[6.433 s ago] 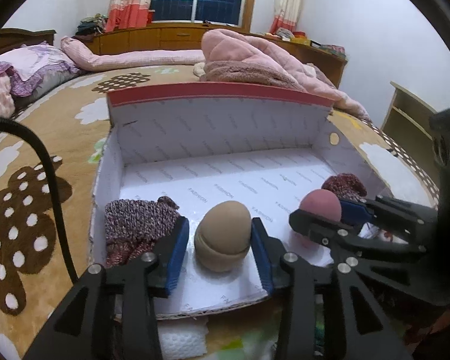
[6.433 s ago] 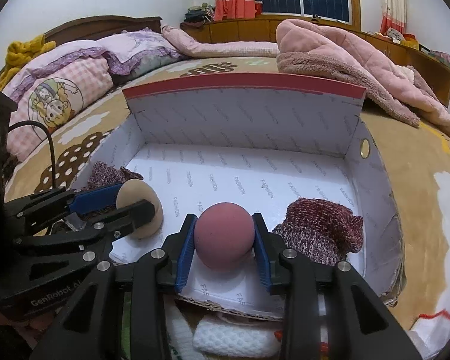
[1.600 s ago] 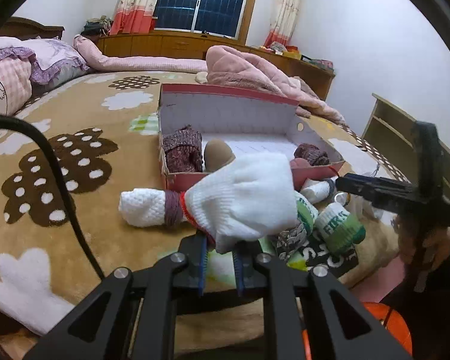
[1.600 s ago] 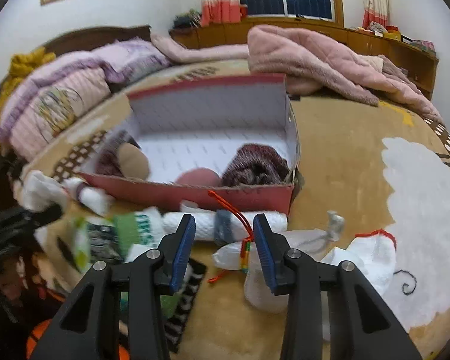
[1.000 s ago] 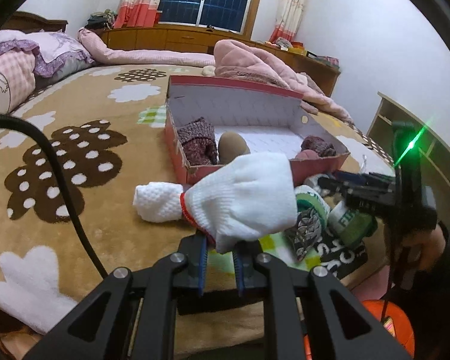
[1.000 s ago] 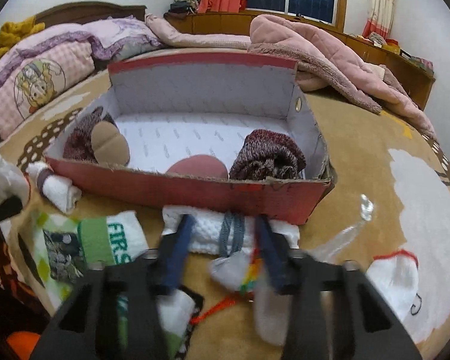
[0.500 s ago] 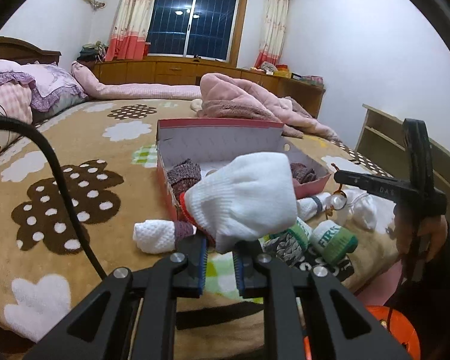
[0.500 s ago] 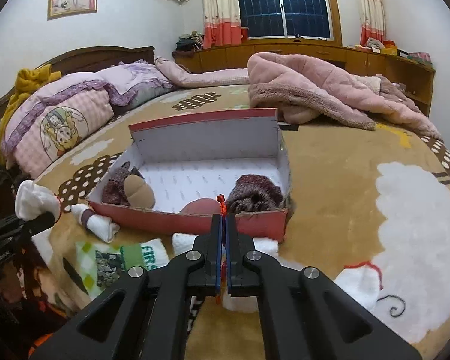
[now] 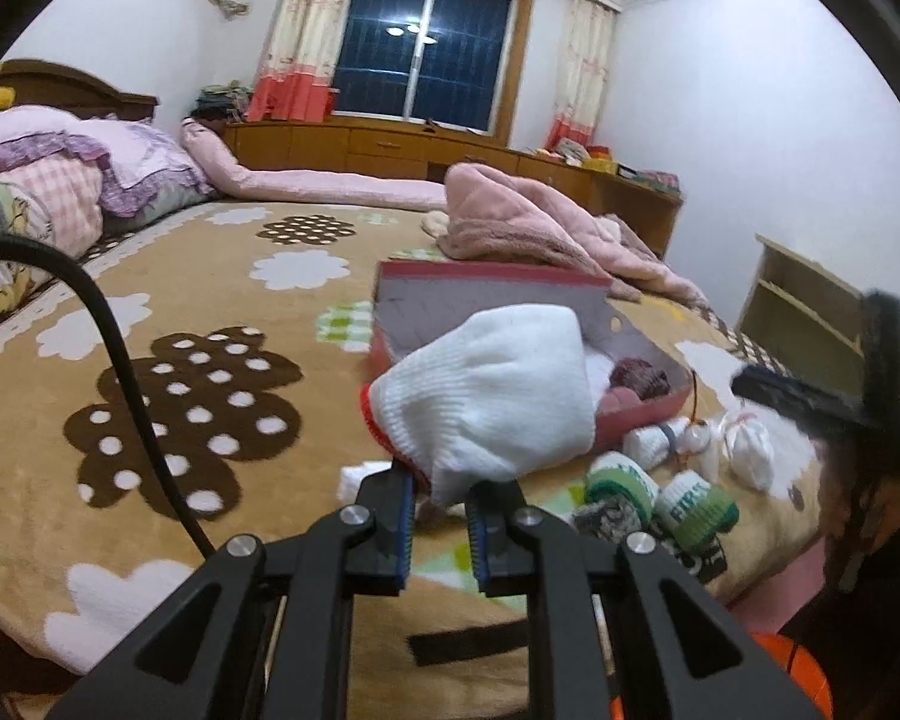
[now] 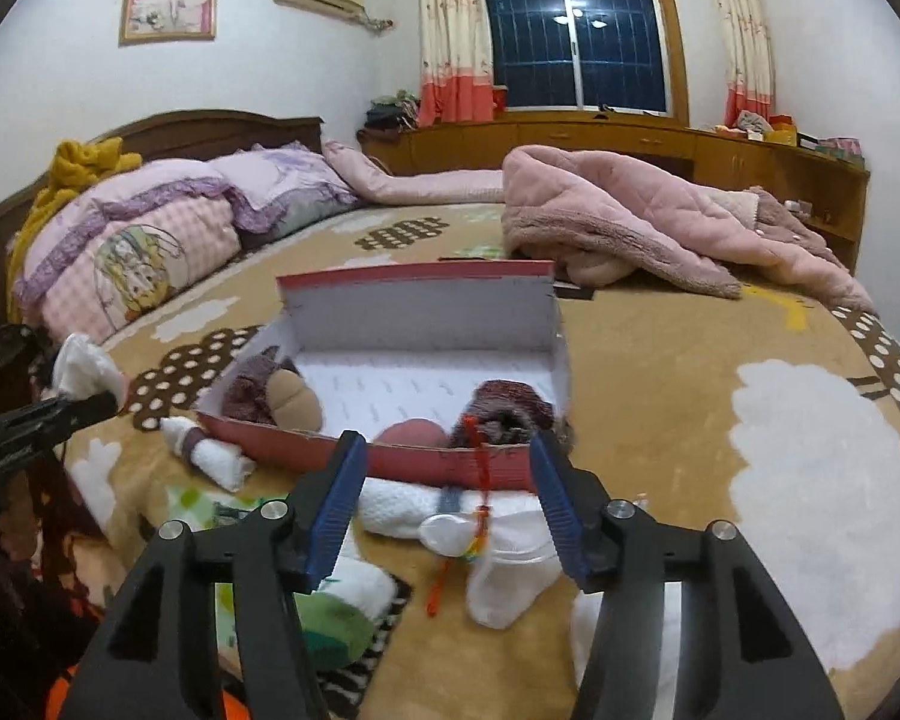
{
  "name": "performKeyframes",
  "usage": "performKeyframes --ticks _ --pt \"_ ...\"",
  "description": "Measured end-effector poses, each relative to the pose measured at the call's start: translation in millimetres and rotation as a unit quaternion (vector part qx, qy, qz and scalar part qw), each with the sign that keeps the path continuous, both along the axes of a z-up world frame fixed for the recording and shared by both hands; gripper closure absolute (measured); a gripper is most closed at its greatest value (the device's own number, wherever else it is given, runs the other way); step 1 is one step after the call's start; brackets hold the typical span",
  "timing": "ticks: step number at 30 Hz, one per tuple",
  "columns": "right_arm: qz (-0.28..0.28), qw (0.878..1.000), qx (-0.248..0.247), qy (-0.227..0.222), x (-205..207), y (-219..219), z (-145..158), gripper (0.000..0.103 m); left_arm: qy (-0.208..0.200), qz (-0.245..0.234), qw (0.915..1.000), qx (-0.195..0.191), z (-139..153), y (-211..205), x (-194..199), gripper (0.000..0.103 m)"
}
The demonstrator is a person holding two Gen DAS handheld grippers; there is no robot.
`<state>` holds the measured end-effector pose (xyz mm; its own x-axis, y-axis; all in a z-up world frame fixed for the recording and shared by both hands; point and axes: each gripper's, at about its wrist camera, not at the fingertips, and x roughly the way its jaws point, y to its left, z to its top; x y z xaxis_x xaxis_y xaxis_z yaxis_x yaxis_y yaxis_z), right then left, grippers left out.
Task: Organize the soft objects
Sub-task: 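Grasp the white red-trimmed sock with the right gripper and lift it, then carry the held glove and white sock over the shoebox and lower them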
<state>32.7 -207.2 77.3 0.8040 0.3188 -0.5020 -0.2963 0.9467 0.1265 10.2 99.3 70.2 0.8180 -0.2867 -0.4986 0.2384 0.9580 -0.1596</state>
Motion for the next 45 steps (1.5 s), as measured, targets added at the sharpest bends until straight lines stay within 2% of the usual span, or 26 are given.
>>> performKeyframes --ticks 3,5,7,9,11,14,16,19,22,24,26,28,30,32,33,34,36,37,38,40,42,43,45 --pt "0.074 0.997 -0.004 0.013 -4 28 -4 0.043 0.001 0.017 0.9997 -0.016 5 11 2 0.088" --pt "0.089 0.995 -0.051 0.01 -7 51 -9 0.043 0.01 0.023 0.9991 -0.034 4 17 6 0.088" --pt "0.059 0.996 -0.069 -0.006 -9 55 -10 0.043 0.022 0.026 0.9987 -0.039 0 19 9 0.088" --pt "0.027 0.999 -0.043 -0.011 -9 38 -3 0.043 0.035 0.022 0.9983 -0.042 -5 17 11 0.088" --pt "-0.036 0.998 -0.042 -0.019 -7 14 2 0.043 0.046 0.016 0.9983 -0.034 -10 12 12 0.088" --pt "-0.103 0.994 -0.027 0.017 1 -25 -3 0.043 0.05 0.009 0.9986 -0.017 -14 6 11 0.088" --pt "-0.132 0.99 0.002 0.04 2 -51 -8 0.042 0.057 0.005 0.9981 -0.023 -16 5 10 0.088" --pt "-0.152 0.986 0.036 0.052 -1 -79 -13 0.043 0.073 0.001 0.9968 -0.032 -19 1 10 0.088" --pt "-0.12 0.99 0.053 0.06 -2 -81 -18 0.042 0.074 -0.006 0.9971 -0.018 -19 -9 8 0.088" --pt "-0.106 0.992 0.039 0.06 -4 -73 -19 0.042 0.072 -0.015 0.9972 -0.015 -17 -17 8 0.088" --pt "-0.121 0.991 0.009 0.063 -2 -66 -26 0.042 0.074 -0.029 0.9967 -0.017 -17 -27 7 0.088" --pt "-0.139 0.987 -0.009 0.076 2 -61 -38 0.036 0.07 -0.042 0.9966 -0.01 -18 -36 9 0.088" --pt "-0.132 0.986 -0.048 0.085 3 -53 -49 0.027 0.072 -0.045 0.9964 0.004 -21 -44 15 0.088" --pt "-0.164 0.98 -0.066 0.093 2 -54 -60 0.026 0.092 -0.041 0.9949 -0.003 -27 -47 25 0.088" --pt "-0.168 0.978 -0.051 0.113 4 -59 -68 0.034 0.102 -0.04 0.9939 -0.013 -29 -47 30 0.088" --pt "-0.171 0.974 -0.033 0.142 6 -65 -76 0.06 0.114 -0.039 0.9924 -0.027 -31 -47 35 0.088" --pt "-0.193 0.971 -0.05 0.132 1 -70 -70 0.087 0.128 -0.04 0.99 -0.043 -31 -47 41 0.088" --pt "-0.18 0.976 -0.005 0.121 -6 -77 -58 0.087 0.135 -0.044 0.9885 -0.053 -30 -48 43 0.088" --pt "-0.172 0.98 0.02 0.103 -12 -80 -49 0.087 0.132 -0.048 0.9884 -0.058 -27 -49 43 0.088" --pt "-0.174 0.982 0.011 0.067 -20 -78 -33 0.087 0.109 -0.047 0.9922 -0.036 -20 -53 39 0.088" --pt "-0.16 0.985 0.035 0.044 -26 -78 -22 0.087 0.091 -0.04 0.9949 -0.018 -16 -57 34 0.088" --pt "-0.146 0.987 0.063 0.036 -28 -79 -17 0.087 0.088 -0.039 0.995 -0.024 -14 -56 33 0.088" --pt "-0.128 0.988 0.083 0.022 -30 -78 -11 0.087 0.077 -0.037 0.9955 -0.041 -9 -53 30 0.088"
